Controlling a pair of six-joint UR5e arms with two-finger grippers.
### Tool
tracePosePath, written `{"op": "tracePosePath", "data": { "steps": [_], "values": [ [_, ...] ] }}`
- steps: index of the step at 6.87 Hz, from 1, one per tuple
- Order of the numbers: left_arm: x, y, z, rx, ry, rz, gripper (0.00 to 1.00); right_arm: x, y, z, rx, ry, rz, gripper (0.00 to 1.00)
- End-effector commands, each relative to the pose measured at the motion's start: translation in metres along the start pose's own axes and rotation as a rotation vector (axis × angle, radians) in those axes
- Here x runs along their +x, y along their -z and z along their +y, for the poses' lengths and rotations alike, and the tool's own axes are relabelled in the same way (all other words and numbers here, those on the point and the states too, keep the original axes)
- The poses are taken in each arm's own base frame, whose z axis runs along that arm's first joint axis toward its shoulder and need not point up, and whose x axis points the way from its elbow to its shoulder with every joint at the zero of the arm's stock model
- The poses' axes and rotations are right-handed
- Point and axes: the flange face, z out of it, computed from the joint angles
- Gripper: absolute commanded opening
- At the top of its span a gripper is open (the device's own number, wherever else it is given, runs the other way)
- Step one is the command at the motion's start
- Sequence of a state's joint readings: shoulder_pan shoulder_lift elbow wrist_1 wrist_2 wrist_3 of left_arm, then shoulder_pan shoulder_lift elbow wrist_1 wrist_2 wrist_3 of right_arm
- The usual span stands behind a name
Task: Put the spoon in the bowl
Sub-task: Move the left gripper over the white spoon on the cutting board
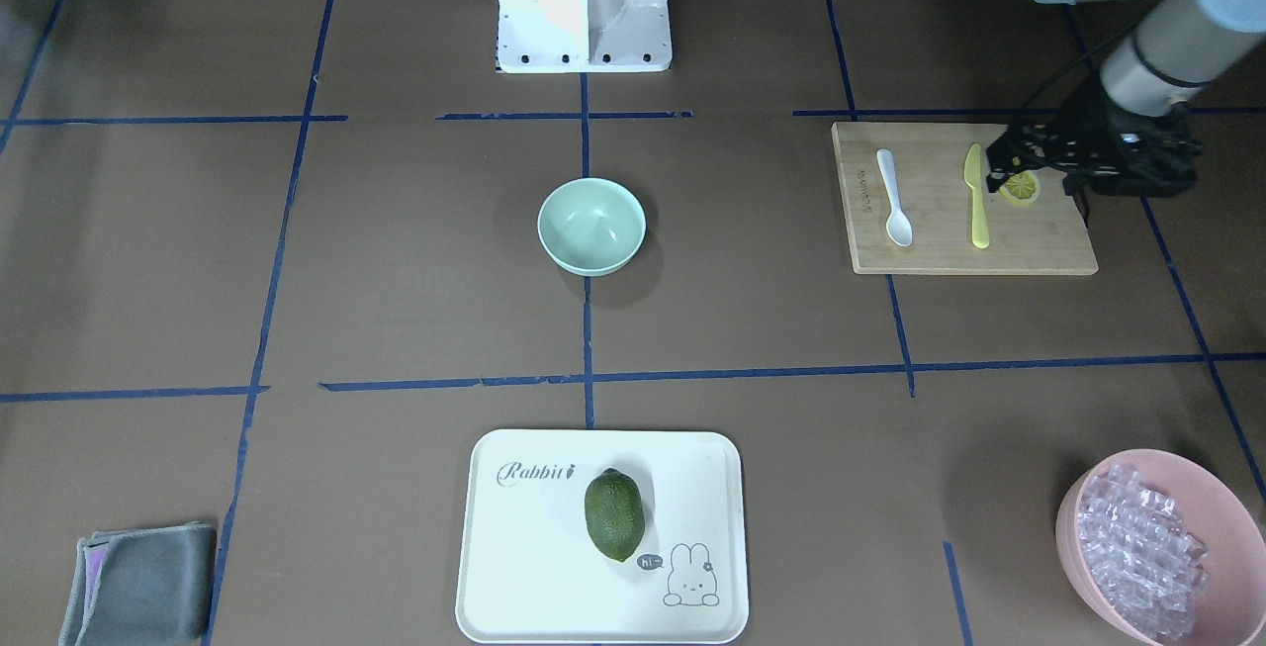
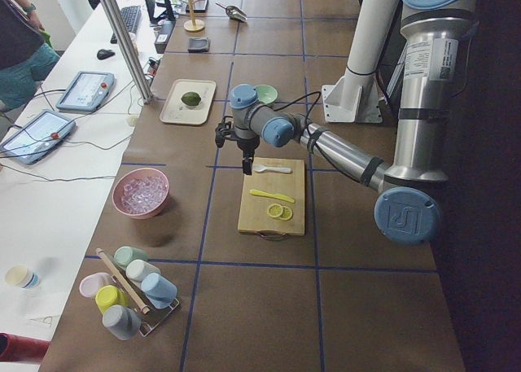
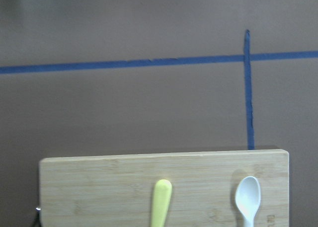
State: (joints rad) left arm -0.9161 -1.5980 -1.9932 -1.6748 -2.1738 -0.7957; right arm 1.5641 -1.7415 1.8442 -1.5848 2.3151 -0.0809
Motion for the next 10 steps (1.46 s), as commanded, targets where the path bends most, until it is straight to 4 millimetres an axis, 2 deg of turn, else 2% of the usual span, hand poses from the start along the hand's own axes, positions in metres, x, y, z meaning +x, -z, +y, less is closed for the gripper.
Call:
{"op": "tracePosePath", "data": {
  "steps": [1, 5, 6, 7, 8, 10],
  "values": [
    [0.053, -0.047, 0.036, 0.007, 0.011, -0.011, 1.00, -0.001, 0.000, 0.000, 0.000, -0.009, -0.004, 1.00],
    [0.063, -0.093, 0.046, 0.002, -0.030, -0.054, 0.99, -0.002, 0.001, -0.001, 0.003, -0.006, -0.004, 1.00],
    [0.065, -0.096, 0.048, -0.003, -0.046, -0.046, 0.89, -0.001, 0.000, -0.001, 0.002, -0.007, -0.004, 1.00],
    [0.063, -0.104, 0.048, -0.015, -0.047, -0.055, 0.76, -0.001, 0.000, -0.001, 0.002, -0.007, -0.004, 1.00],
    [0.066, -0.104, 0.047, -0.016, -0.048, -0.051, 0.61, -0.001, 0.001, -0.001, 0.003, -0.006, -0.001, 1.00],
    [0.069, -0.111, 0.041, -0.021, -0.049, -0.056, 0.57, -0.002, 0.002, -0.002, 0.005, -0.004, 0.001, 1.00]
  ]
}}
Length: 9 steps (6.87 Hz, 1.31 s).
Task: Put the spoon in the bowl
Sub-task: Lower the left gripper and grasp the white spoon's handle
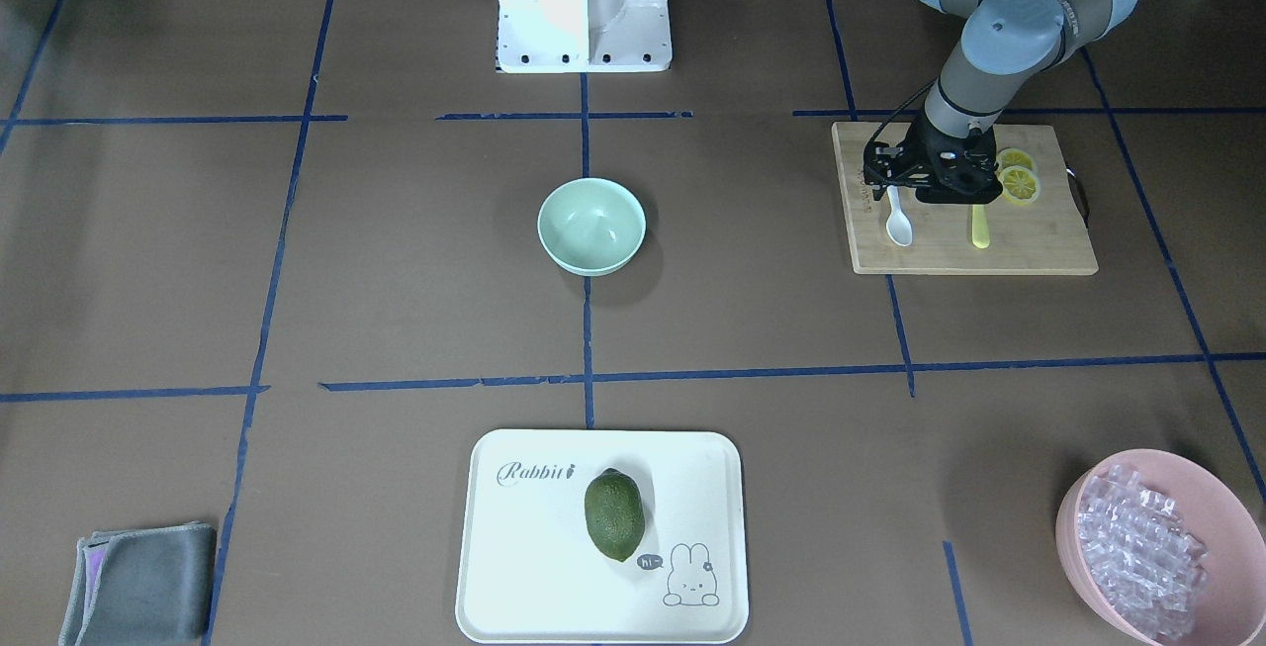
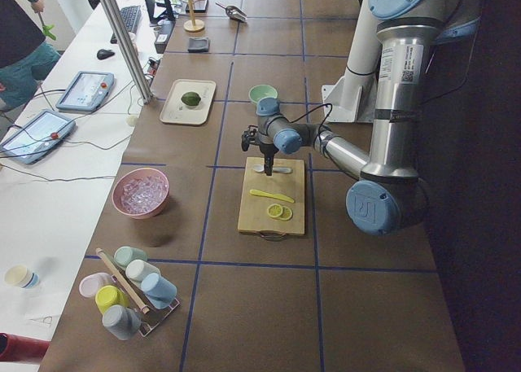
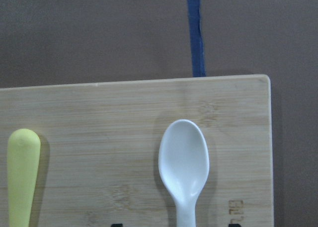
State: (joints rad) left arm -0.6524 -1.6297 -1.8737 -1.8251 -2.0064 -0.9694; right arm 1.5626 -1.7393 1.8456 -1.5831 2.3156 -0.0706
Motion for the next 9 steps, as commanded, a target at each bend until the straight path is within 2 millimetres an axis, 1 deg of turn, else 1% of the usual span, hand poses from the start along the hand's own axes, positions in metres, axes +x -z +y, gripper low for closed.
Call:
{"op": "tracePosePath", "data": {
  "steps": [1, 2, 3, 4, 6, 7, 8, 9],
  "values": [
    [0.002, -0.005, -0.004, -0.006, 0.001, -0.003, 0.53, 0.000, 0.001, 0.000, 0.001, 0.000, -0.001, 1.00],
    [0.004, -0.005, -0.001, -0.030, 0.000, 0.016, 0.44, 0.000, 0.001, -0.001, 0.002, 0.001, 0.001, 1.00],
    [0.004, -0.006, 0.000, -0.041, 0.001, 0.022, 0.32, -0.001, 0.002, -0.001, 0.003, 0.002, 0.001, 1.00],
    [0.003, -0.006, 0.000, -0.043, 0.002, 0.020, 0.26, 0.000, 0.001, -0.001, 0.002, 0.001, 0.001, 1.00],
    [0.006, -0.004, 0.001, -0.055, -0.001, 0.035, 0.05, -0.001, 0.001, 0.000, 0.002, 0.001, 0.001, 1.00],
    [0.008, -0.001, 0.004, -0.065, -0.003, 0.047, 0.00, -0.001, 0.001, 0.000, 0.002, 0.001, 0.001, 1.00],
    [0.017, 0.009, 0.003, -0.058, -0.011, 0.062, 0.00, 0.000, 0.001, -0.001, 0.002, 0.001, 0.001, 1.00],
    [0.042, 0.022, -0.005, -0.045, -0.027, 0.097, 0.00, 0.000, 0.001, -0.001, 0.002, 0.003, 0.003, 1.00]
  ]
}}
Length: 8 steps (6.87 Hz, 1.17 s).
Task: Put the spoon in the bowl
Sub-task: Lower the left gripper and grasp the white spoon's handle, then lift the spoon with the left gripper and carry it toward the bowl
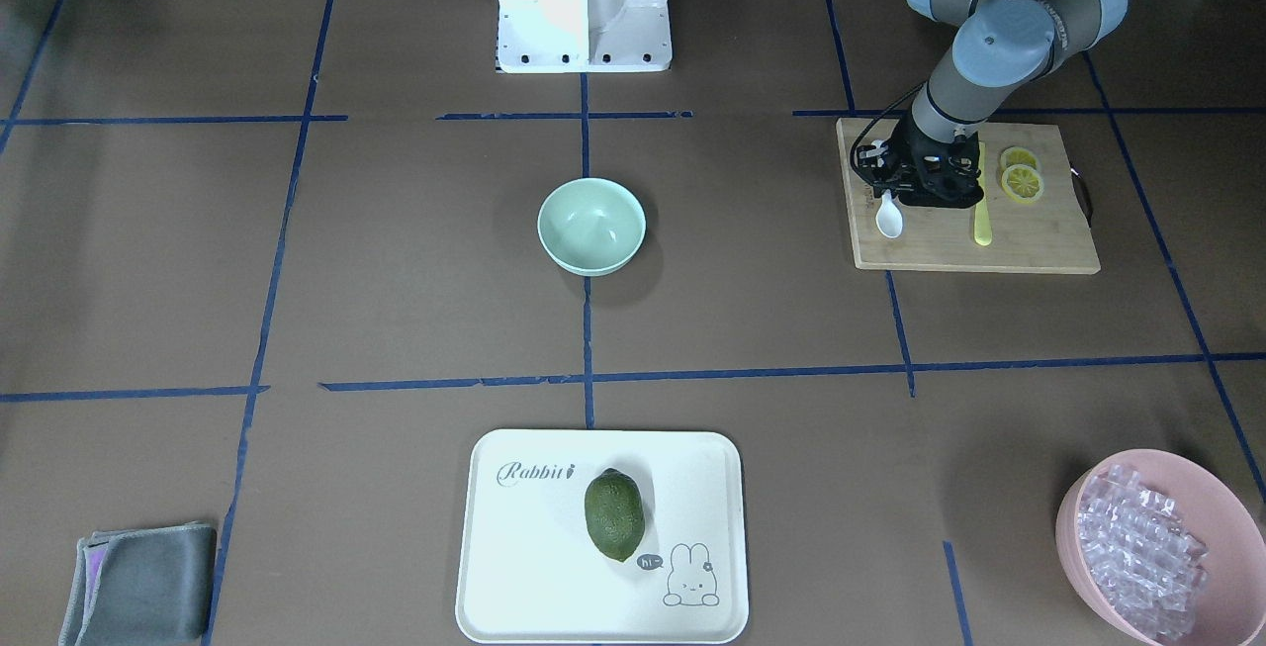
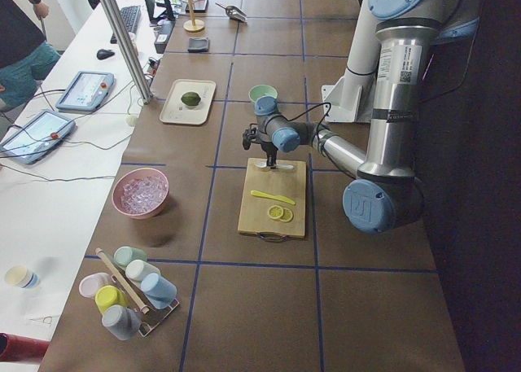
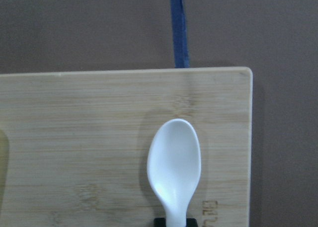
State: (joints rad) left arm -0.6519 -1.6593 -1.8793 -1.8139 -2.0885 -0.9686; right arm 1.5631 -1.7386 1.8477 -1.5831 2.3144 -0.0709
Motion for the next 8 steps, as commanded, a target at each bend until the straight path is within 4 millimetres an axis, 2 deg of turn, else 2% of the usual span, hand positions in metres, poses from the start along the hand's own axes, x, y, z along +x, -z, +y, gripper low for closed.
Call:
{"op": "tracePosePath", "data": {
  "steps": [1, 4, 6, 7, 8],
  "values": [
    [0.043, 0.023, -0.014, 0.035, -0.037, 0.059, 0.00, 0.000, -0.001, 0.000, -0.001, 0.001, -0.001, 1.00],
    [0.147, 0.073, -0.049, 0.123, -0.119, 0.187, 0.00, 0.000, 0.000, -0.002, 0.000, 0.002, 0.001, 1.00],
    [0.202, 0.084, -0.063, 0.109, -0.095, 0.200, 0.00, -0.001, 0.000, -0.003, 0.001, 0.003, 0.000, 1.00],
    [0.238, 0.085, -0.070, 0.096, -0.092, 0.202, 0.00, -0.001, 0.001, -0.003, 0.001, 0.001, 0.000, 1.00],
    [0.280, 0.077, -0.076, 0.072, -0.055, 0.210, 0.00, -0.001, 0.000, -0.003, 0.000, 0.002, 0.001, 1.00]
  ]
}}
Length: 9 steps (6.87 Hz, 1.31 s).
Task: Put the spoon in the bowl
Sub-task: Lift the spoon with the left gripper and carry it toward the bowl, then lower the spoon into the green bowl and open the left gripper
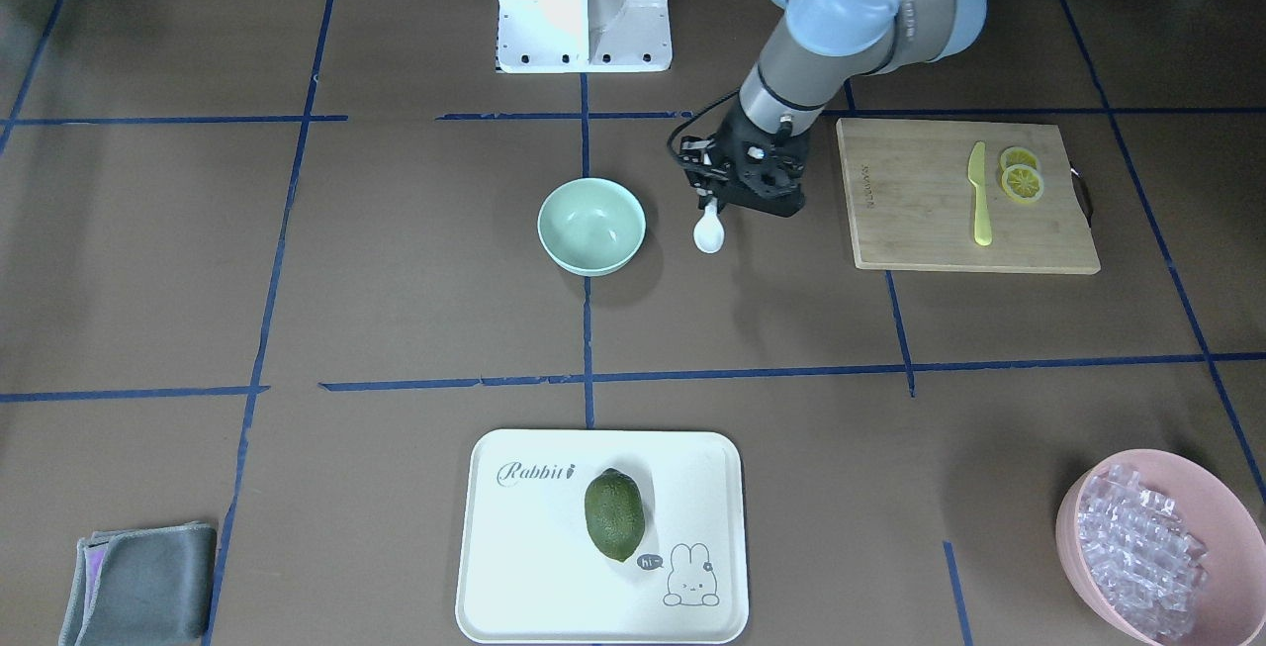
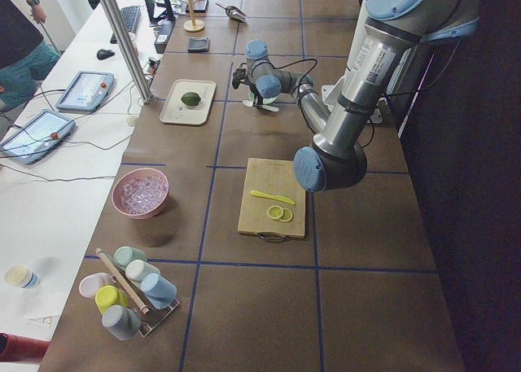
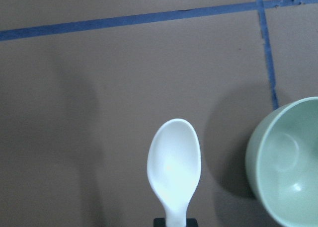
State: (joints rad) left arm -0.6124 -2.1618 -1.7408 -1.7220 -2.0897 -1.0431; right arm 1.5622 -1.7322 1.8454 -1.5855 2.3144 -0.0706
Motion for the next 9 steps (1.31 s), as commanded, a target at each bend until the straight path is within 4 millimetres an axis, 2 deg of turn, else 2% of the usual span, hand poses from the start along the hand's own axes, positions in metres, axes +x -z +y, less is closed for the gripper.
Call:
{"op": "tracePosePath", "data": {
  "steps": [1, 2, 3, 5, 6, 8, 9],
  "values": [
    [0.075, -0.023, -0.023, -0.030, 0.046, 0.008, 0.00, 0.000, -0.001, 0.000, -0.003, -0.002, -0.001, 1.00],
    [0.097, -0.039, -0.023, -0.052, 0.061, 0.002, 0.00, 0.000, -0.001, 0.000, -0.003, -0.002, -0.001, 1.00],
    [0.104, -0.050, -0.011, -0.076, 0.049, 0.000, 0.03, 0.001, 0.000, 0.000, -0.003, -0.004, -0.001, 1.00],
    [0.114, -0.062, 0.006, -0.104, 0.035, 0.006, 0.10, 0.002, -0.001, 0.002, -0.006, -0.007, -0.002, 1.00],
    [0.115, -0.064, 0.010, -0.112, 0.033, 0.006, 0.26, 0.001, -0.002, 0.002, -0.007, -0.006, -0.002, 1.00],
    [0.115, -0.067, 0.009, -0.118, 0.037, 0.003, 0.84, 0.001, -0.002, 0.002, -0.007, -0.006, -0.002, 1.00],
    [0.114, -0.066, 0.007, -0.114, 0.041, 0.000, 0.97, 0.003, -0.003, 0.004, -0.010, -0.010, -0.003, 1.00]
  ]
}}
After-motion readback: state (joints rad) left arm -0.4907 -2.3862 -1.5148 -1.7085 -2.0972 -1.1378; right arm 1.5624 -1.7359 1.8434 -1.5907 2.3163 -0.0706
